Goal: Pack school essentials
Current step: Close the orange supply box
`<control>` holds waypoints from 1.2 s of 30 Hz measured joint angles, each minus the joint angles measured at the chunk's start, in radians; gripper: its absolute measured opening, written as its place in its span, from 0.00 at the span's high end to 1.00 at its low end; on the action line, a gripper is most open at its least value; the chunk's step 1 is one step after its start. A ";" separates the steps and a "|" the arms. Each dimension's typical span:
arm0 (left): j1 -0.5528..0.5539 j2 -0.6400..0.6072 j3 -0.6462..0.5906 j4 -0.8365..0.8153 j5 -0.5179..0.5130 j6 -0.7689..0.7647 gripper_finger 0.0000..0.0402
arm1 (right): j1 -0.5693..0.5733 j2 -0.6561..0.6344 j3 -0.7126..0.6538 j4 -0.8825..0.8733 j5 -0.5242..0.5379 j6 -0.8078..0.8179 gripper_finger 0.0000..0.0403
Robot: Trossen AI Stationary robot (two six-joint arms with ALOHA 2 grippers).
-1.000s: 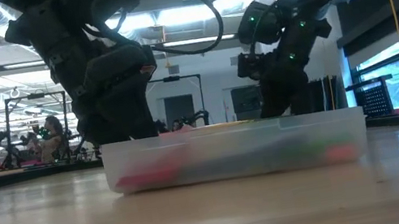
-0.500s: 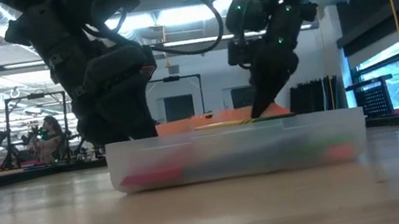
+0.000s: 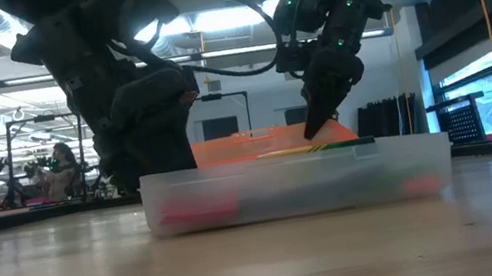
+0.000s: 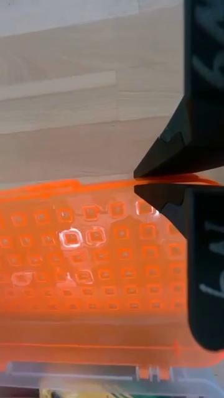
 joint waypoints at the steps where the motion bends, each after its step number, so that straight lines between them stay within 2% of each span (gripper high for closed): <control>1: 0.000 0.005 0.000 0.000 0.003 0.001 0.01 | 0.000 0.000 0.000 -0.002 -0.001 0.000 0.95; 8: 0.001 0.005 -0.001 -0.003 0.008 0.002 0.01 | 0.000 -0.012 0.002 -0.007 0.003 -0.007 0.95; 12: 0.001 0.006 -0.002 -0.003 0.012 0.001 0.01 | 0.000 -0.046 0.053 -0.064 0.007 -0.004 0.95; 18: 0.001 0.008 -0.003 -0.005 0.013 0.004 0.01 | 0.000 -0.086 0.114 -0.129 0.091 -0.007 0.95; 30: 0.001 0.009 -0.004 -0.010 0.015 0.015 0.01 | -0.001 -0.088 0.061 -0.120 0.069 0.005 0.94; 36: 0.001 0.010 -0.005 -0.010 0.014 0.015 0.01 | -0.001 -0.088 0.057 -0.111 0.046 0.005 0.88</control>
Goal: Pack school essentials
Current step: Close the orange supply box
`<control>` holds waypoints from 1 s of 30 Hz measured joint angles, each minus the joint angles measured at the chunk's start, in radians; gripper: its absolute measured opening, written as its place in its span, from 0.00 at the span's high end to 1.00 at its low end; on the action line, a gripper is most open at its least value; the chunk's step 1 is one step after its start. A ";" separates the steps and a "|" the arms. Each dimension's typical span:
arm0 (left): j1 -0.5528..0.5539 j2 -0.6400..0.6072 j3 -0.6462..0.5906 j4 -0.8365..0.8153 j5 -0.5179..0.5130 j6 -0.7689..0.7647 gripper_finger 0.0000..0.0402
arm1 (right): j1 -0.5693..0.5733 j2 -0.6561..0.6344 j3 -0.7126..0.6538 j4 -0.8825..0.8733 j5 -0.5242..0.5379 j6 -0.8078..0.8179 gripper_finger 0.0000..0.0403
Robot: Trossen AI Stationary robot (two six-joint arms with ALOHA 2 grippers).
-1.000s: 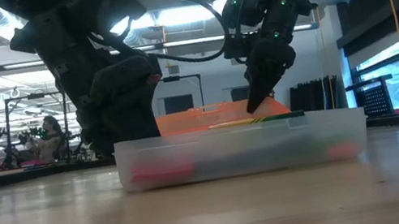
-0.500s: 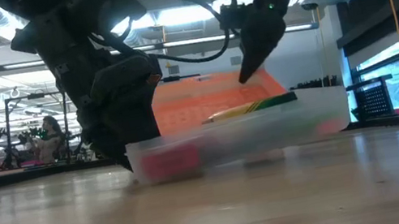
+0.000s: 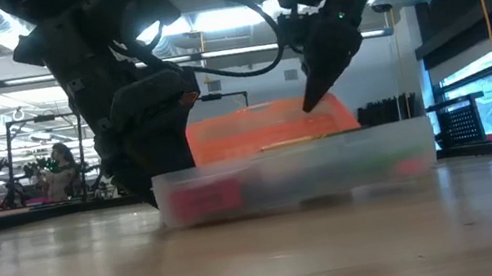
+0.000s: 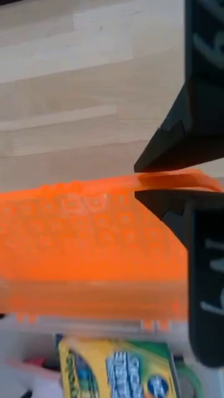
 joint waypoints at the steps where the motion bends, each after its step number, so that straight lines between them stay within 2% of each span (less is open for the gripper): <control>1: 0.000 0.000 0.000 0.000 0.000 -0.001 0.01 | 0.000 0.000 0.000 0.000 -0.007 0.000 0.86; 9: 0.000 0.000 0.000 0.000 0.003 -0.004 0.01 | 0.000 0.000 0.000 0.000 -0.026 0.000 0.70; 13: 0.000 0.000 0.000 0.000 0.003 -0.004 0.01 | -0.006 0.000 0.000 -0.009 0.009 0.003 0.65; 16: 0.000 0.000 0.000 0.000 0.003 -0.004 0.01 | -0.040 0.000 0.000 -0.047 0.067 0.056 0.64; 19: 0.000 0.000 0.000 0.000 0.003 -0.004 0.01 | -0.095 0.000 -0.009 -0.097 0.067 0.103 0.65; 25: 0.000 0.000 0.000 0.002 0.003 -0.004 0.01 | -0.213 0.008 -0.140 -0.013 -0.085 0.170 0.67; 30: 0.000 0.000 0.000 0.006 0.002 -0.004 0.01 | -0.240 0.010 -0.225 0.122 -0.093 0.180 0.68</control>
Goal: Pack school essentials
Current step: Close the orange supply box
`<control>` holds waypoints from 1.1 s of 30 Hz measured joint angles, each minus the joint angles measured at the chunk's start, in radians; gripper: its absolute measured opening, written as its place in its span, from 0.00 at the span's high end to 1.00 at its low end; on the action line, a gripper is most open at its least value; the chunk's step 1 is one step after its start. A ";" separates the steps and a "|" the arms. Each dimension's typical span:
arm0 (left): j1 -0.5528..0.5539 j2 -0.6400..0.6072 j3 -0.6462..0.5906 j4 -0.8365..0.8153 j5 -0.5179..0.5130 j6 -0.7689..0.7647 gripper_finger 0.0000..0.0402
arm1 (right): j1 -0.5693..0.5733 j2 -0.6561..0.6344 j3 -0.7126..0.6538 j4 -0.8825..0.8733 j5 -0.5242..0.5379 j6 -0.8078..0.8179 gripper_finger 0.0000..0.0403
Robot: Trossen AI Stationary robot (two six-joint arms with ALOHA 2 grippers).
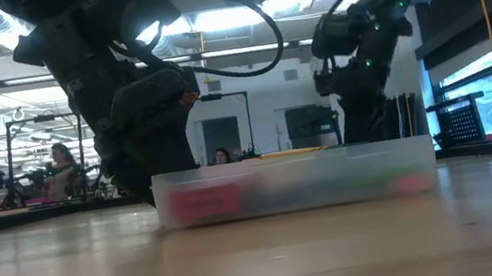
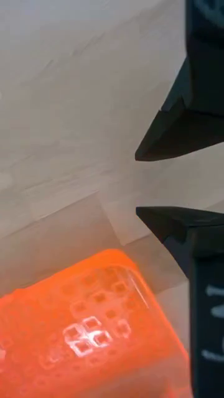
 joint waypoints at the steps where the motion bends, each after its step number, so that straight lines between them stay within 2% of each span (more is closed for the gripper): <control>1: 0.000 0.000 0.000 0.000 0.000 0.000 0.01 | 0.000 0.007 -0.012 0.028 -0.002 -0.001 0.68; 9: 0.000 0.000 -0.001 0.004 0.000 0.000 0.01 | 0.001 0.120 -0.026 0.095 0.015 0.002 0.68; 16: 0.000 0.000 -0.001 0.007 -0.001 0.000 0.01 | 0.006 0.181 0.013 0.105 -0.045 -0.009 0.68; 25: 0.000 0.000 -0.001 0.008 -0.002 0.000 0.01 | 0.006 0.188 0.019 0.114 -0.162 -0.061 0.68; 29: 0.002 0.000 -0.001 0.008 -0.008 0.007 0.01 | 0.007 0.192 0.015 0.120 -0.278 -0.067 0.68; 33: 0.006 0.000 -0.001 0.009 -0.002 0.020 0.01 | 0.009 0.192 0.015 0.117 -0.335 -0.082 0.68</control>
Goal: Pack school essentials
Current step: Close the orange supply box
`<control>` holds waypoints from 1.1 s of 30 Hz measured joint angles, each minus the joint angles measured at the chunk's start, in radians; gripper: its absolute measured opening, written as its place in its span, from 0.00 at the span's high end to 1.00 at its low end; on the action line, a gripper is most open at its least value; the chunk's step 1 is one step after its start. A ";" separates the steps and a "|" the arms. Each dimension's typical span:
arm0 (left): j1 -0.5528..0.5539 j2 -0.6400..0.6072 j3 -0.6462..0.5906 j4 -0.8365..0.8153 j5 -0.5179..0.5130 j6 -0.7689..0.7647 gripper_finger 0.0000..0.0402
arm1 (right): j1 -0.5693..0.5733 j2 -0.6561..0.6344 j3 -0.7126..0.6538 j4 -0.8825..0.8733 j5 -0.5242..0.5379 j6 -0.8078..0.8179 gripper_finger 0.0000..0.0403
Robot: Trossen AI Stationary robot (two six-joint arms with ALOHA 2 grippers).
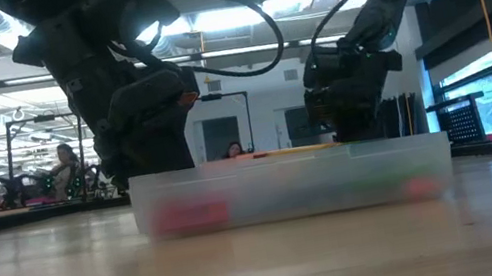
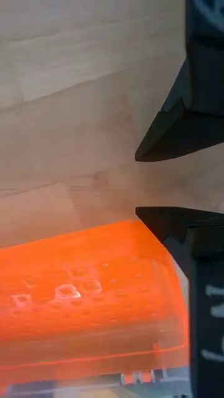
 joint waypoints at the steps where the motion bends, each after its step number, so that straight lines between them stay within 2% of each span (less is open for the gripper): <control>1: 0.000 0.000 0.000 0.000 0.000 0.001 0.01 | 0.000 0.000 0.000 0.001 -0.003 -0.001 0.68; 15: 0.000 0.000 0.000 0.000 0.000 0.010 0.01 | -0.003 -0.002 0.001 0.008 -0.170 -0.061 0.68; 23: 0.001 0.000 0.000 0.000 -0.001 0.005 0.01 | -0.001 -0.003 0.002 0.014 -0.384 -0.079 0.68; 29: 0.003 0.000 0.010 -0.009 0.032 0.007 0.01 | 0.001 -0.003 0.002 0.014 -0.395 -0.074 0.68; 33: 0.002 0.005 0.063 -0.083 0.052 0.061 0.01 | 0.010 -0.003 0.002 0.014 -0.394 -0.080 0.68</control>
